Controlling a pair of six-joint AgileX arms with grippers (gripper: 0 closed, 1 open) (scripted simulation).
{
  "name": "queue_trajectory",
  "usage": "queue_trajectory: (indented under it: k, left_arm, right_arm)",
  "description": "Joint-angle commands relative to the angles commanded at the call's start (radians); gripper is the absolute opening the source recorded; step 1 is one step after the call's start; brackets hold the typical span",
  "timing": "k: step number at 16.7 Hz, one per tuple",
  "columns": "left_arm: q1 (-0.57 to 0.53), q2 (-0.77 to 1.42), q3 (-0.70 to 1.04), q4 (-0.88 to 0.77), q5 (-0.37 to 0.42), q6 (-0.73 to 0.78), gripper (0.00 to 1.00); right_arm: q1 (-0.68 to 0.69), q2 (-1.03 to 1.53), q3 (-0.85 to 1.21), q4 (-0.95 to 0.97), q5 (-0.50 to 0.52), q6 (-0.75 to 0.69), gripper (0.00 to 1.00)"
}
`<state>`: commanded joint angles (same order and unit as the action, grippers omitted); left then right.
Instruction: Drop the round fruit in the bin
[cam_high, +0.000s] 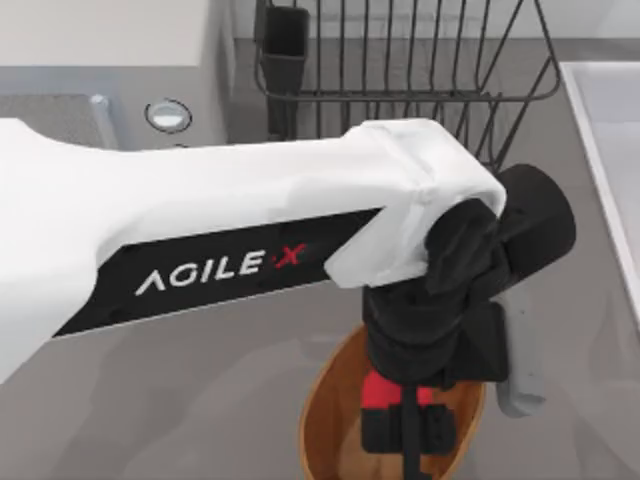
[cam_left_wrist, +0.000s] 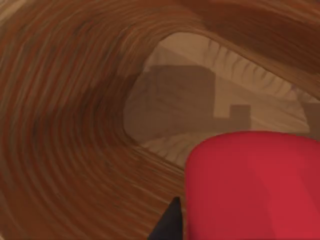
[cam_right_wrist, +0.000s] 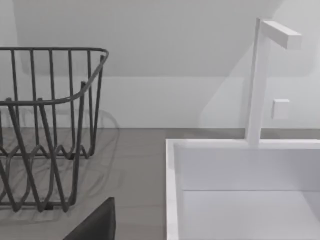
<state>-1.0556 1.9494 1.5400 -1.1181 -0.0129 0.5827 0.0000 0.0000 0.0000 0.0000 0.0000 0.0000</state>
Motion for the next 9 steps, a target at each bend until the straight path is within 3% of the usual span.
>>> queue_trajectory:
  k: [3, 9]
  left_arm:
    - [0.000, 0.000, 0.000, 0.000, 0.000, 0.000, 0.98]
    - [0.000, 0.000, 0.000, 0.000, 0.000, 0.000, 1.00]
  right_arm:
    - [0.000, 0.000, 0.000, 0.000, 0.000, 0.000, 1.00]
    - [0.000, 0.000, 0.000, 0.000, 0.000, 0.000, 1.00]
